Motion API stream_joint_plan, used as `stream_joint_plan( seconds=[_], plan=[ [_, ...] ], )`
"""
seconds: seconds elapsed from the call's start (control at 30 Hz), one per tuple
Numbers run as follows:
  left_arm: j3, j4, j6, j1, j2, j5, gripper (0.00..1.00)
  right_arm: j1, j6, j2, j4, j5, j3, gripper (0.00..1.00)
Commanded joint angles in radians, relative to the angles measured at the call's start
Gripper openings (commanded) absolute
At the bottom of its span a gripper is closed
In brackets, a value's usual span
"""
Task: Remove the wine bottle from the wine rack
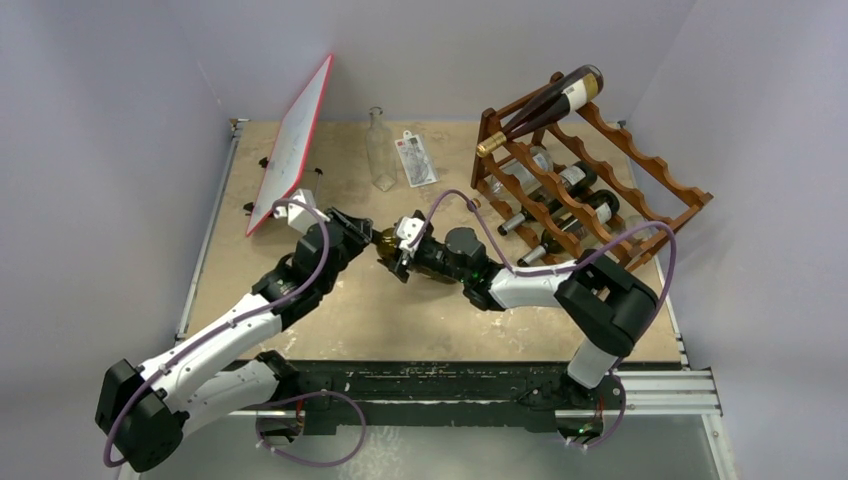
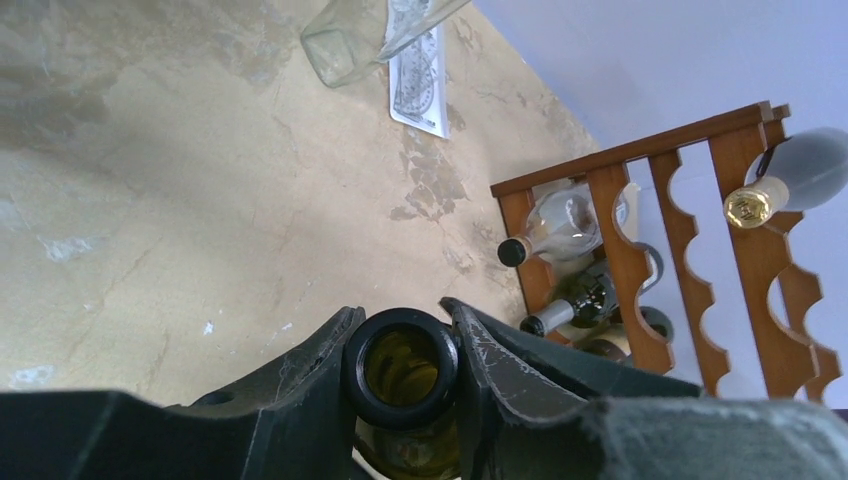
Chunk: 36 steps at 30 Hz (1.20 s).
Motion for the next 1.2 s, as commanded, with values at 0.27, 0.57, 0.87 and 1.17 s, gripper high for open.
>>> stream_joint_plan(
  seconds=[0.27,0.57,0.87,1.17],
  plan=[
    [0.447,-0.195,0.396,0.015,0.178,-0.133,0.00,0.000,0.019,-0.318,-0.142,0.064,-0.022,1.00],
    [0.722,-0.204,0.591,0.130,0.383,-0.038,0.00,-0.060,0.091,-0.483,-0.163,0.185,-0.126,1.00],
    [0.951,-0.197,0.792,0.146,0.550,-0.071,0.00,-0.116,0.146,-0.556,-0.170,0.148,-0.154,1.00],
    [1.112,-0.267,0.910,0.167,0.712,-0.107,0.00,-0.133,0.146,-0.612,-0.213,0.143,-0.145,1.00]
  ],
)
